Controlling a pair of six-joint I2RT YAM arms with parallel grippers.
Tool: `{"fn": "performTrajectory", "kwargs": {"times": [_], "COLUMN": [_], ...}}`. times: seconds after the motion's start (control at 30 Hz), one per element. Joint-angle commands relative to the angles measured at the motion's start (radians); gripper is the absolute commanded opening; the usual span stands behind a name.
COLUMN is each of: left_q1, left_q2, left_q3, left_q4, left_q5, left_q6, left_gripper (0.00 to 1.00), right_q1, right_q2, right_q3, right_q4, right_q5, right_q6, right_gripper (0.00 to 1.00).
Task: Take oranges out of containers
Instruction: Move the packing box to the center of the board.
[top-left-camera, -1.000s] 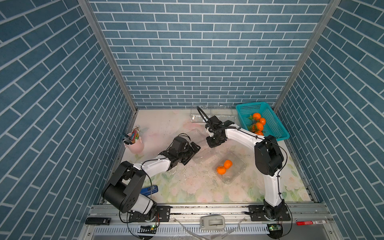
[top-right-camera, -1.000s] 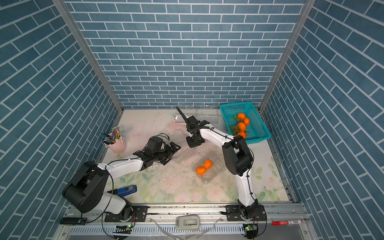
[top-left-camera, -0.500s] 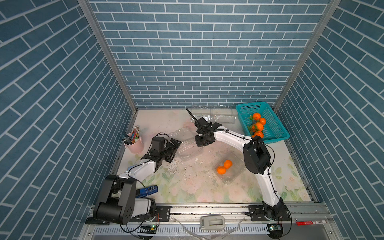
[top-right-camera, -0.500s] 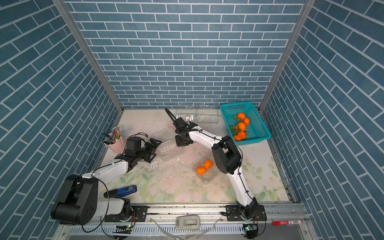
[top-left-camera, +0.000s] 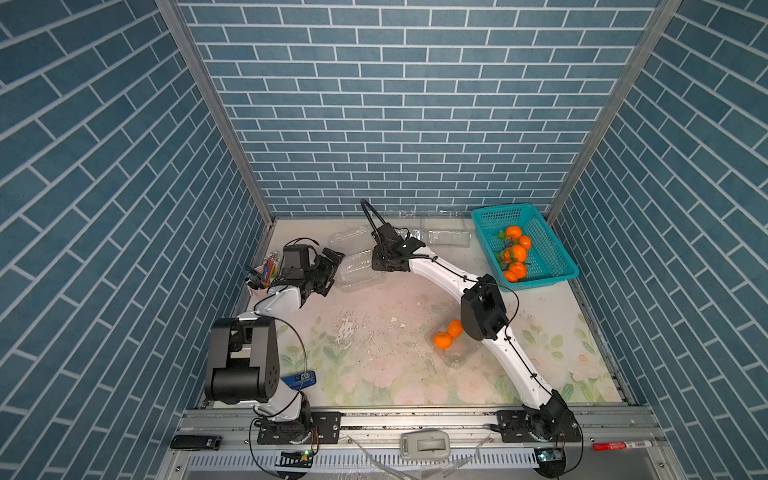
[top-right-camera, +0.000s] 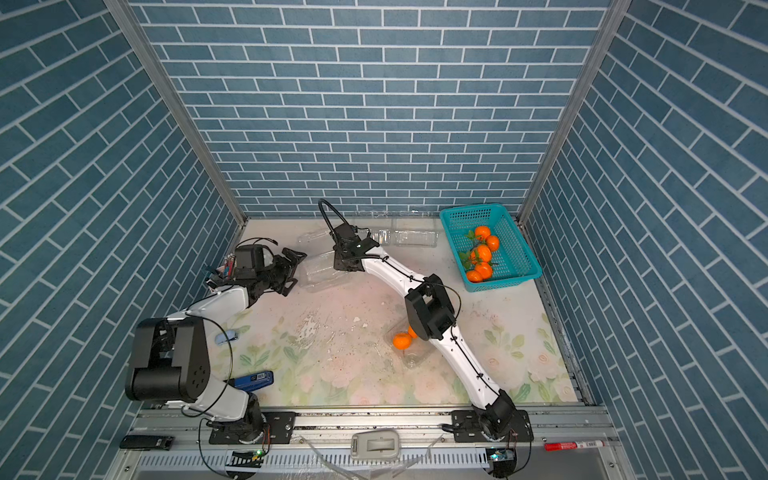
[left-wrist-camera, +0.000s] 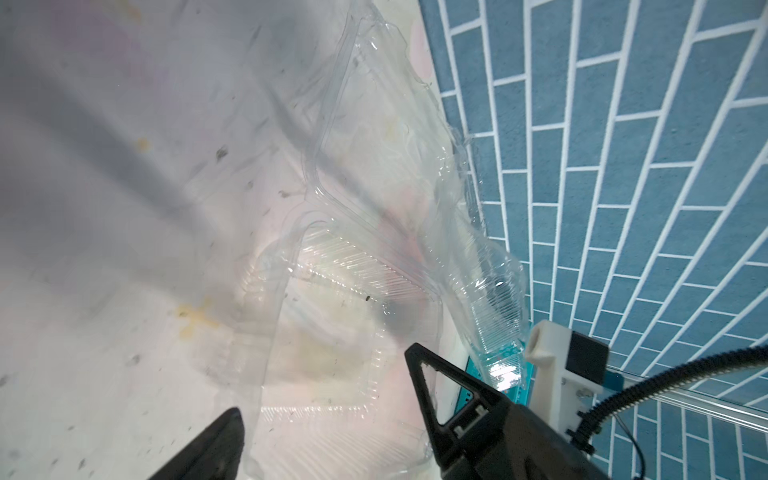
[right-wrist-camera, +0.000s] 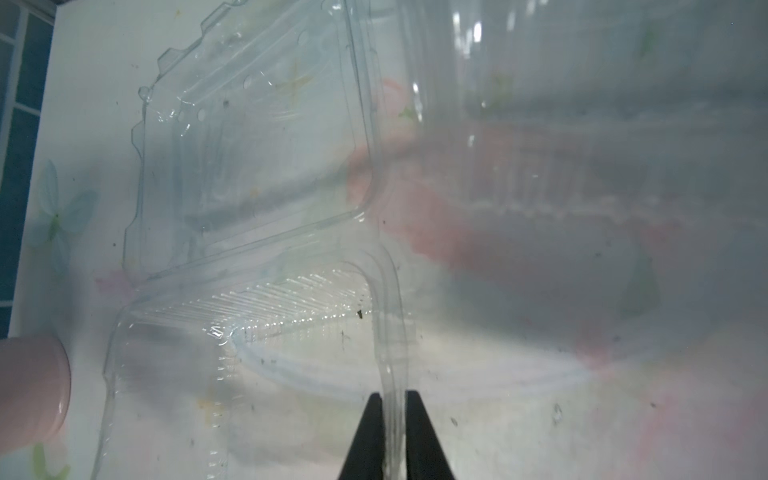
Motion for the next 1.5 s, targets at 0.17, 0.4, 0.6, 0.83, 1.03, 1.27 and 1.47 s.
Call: {"fn": "performTrajectory", "kwargs": {"times": [0.17,0.4,0.6,0.83,1.03,1.27,1.47], "left_q1": [0.049,0.05,0.007,-0.096,-0.167,-0.249,-0.255], "left_q2": [0.085,-0.012,-0.174,-0.23,-0.148,0.046,0.191], "left_q3": [0.184,0.201,0.081,0.024,0.046,0.126,0.211], "left_q4": [-0.139,-0.242,-0.226,-0.175,-0.096,-0.009,0.028], "left_q5": [0.024,0.036,0.038,-0.008,-0.065,-0.124,-0.166], "left_q6": [0.08,0.117,0.049,-0.047,-0.096,-0.109,-0.107], "left_gripper": [0.99,0.99,0.99,0.99,0.99,0.99,0.99], "right_q1": [0.003,0.003,0.004,-0.008,-0.096,-0.274,-0.33], "right_q2": [0.1,0.099,0.019,-0.165,-0.457,-0.861,-1.023], "right_q3": [0.165,0.27,0.26,0.169,-0.164,-0.777,-1.026], "right_q4": [0.044,0.052,0.066,0.074,0.097,0.245,0.213], "right_q5": [0.124,0.113,0.111,0.095,0.047,-0.066,-0.119], "right_q6": [0.083,0.017,-0.03,-0.094,-0.102,-0.089,-0.146], "right_gripper": [0.24,0.46,0.68,0.92,0.98,0.98,0.98]}}
